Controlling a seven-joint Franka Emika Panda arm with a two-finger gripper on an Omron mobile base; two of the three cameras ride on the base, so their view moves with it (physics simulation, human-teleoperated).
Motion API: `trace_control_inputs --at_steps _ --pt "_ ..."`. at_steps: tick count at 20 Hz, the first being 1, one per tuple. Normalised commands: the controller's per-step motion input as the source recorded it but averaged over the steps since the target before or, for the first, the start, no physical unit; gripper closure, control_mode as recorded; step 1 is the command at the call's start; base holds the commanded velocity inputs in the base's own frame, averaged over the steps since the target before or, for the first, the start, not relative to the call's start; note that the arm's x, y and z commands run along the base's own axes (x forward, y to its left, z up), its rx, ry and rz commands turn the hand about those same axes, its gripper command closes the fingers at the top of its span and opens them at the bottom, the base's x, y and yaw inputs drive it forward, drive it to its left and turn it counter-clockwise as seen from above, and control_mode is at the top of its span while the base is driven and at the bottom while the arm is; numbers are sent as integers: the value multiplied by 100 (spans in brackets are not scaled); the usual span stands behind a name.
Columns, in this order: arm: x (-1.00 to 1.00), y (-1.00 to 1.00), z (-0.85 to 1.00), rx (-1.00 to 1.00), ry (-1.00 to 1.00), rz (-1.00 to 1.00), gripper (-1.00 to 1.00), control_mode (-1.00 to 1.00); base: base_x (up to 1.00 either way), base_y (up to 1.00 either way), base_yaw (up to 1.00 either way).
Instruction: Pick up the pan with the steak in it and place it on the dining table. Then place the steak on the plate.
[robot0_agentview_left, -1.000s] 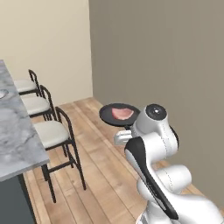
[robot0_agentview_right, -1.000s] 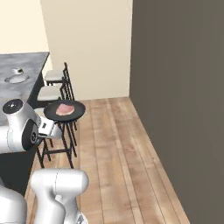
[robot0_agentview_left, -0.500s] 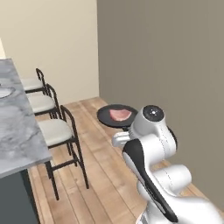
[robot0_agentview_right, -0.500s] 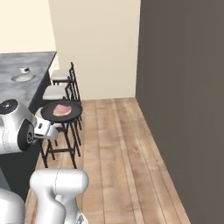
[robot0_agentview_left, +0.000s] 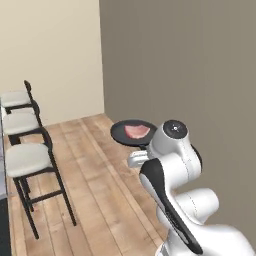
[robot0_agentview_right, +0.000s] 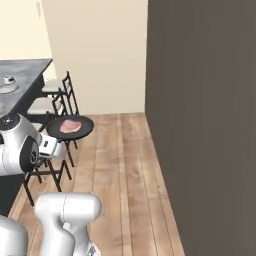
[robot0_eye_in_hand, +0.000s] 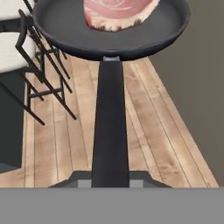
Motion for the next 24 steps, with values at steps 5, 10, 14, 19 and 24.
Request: trace_control_inputs --at_steps 5,10,14,19,24 --pt "0 0 0 0 0 0 100 100 0 -88 8" --pt "0 0 0 0 0 0 100 100 0 -33 3" --pt "0 0 0 0 0 0 100 100 20 -37 0" --pt "0 0 0 0 0 0 100 100 75 -35 0" --pt "0 0 0 0 0 0 100 100 100 -18 0"
